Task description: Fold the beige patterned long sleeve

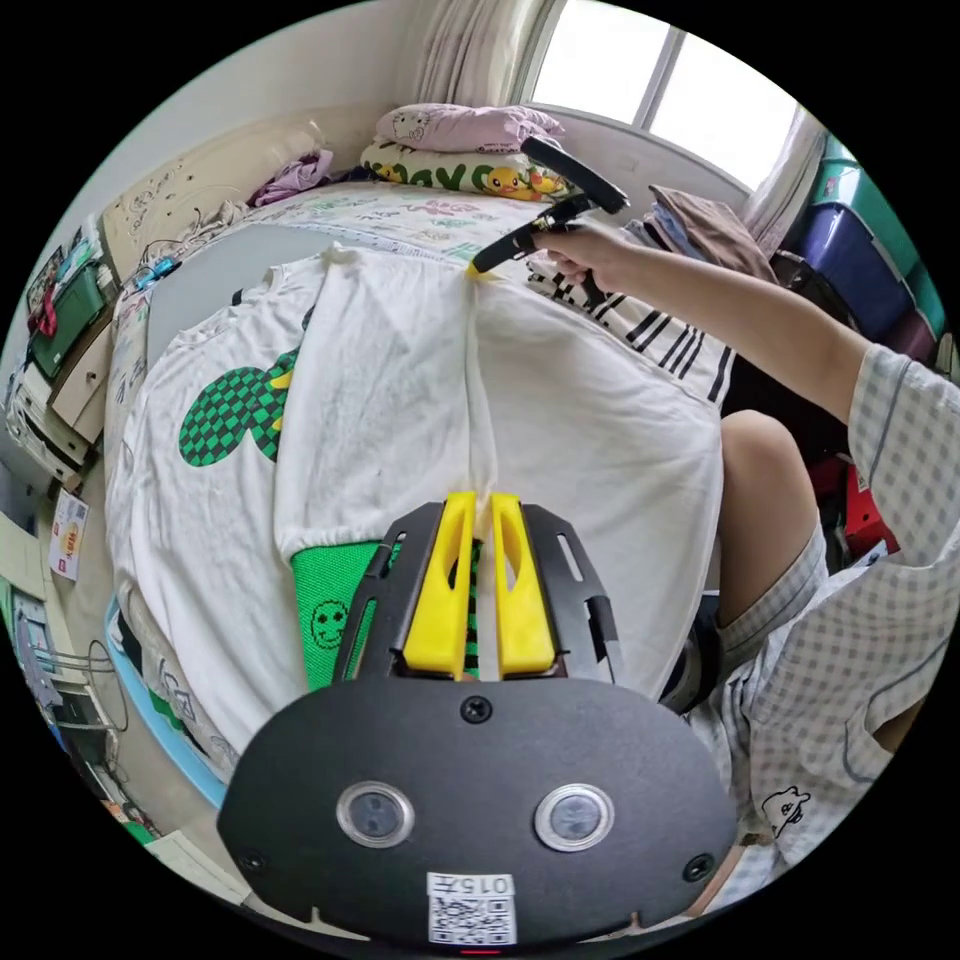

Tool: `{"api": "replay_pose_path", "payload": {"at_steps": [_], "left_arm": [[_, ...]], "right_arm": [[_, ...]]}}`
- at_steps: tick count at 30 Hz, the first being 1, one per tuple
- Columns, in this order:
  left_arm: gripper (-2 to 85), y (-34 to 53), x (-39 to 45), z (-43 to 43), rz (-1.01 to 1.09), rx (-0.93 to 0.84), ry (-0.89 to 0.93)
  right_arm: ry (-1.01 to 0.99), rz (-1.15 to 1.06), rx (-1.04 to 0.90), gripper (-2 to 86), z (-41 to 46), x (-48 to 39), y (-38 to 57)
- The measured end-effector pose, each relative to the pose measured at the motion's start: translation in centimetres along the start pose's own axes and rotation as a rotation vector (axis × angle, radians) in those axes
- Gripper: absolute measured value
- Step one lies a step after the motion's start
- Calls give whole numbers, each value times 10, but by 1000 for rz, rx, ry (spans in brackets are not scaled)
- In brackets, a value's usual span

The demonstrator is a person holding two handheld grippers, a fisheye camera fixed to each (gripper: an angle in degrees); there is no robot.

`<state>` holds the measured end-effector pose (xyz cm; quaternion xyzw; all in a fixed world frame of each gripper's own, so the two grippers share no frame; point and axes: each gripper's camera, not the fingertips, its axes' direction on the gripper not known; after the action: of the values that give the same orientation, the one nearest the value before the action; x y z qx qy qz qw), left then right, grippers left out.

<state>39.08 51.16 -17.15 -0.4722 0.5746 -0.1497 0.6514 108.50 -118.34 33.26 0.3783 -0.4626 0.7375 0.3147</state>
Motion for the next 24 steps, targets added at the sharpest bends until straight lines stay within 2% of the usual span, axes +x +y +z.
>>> {"api": "replay_pose_path", "payload": {"at_steps": [3,8,15,19,21,24], "left_arm": [[4,3,0,-8,28,-35,-37],[-5,14,-32,-40,-4,-32,29],[-3,31,-83,-93,-31,-5,72],[1,69,-151,-170,-63,163,310],[4,97,-186,-214,-97,272,339],[13,161,-259,-281,-254,472,315]], "right_arm": [[38,-6,2,19,4,0,-3],[79,-15,-14,5,7,-2,-7],[35,-5,-19,46,-8,0,3],[-30,-52,92,48,-45,-14,31],[-29,-112,126,46,-59,-33,42],[-70,-245,165,40,-76,-86,54]]}}
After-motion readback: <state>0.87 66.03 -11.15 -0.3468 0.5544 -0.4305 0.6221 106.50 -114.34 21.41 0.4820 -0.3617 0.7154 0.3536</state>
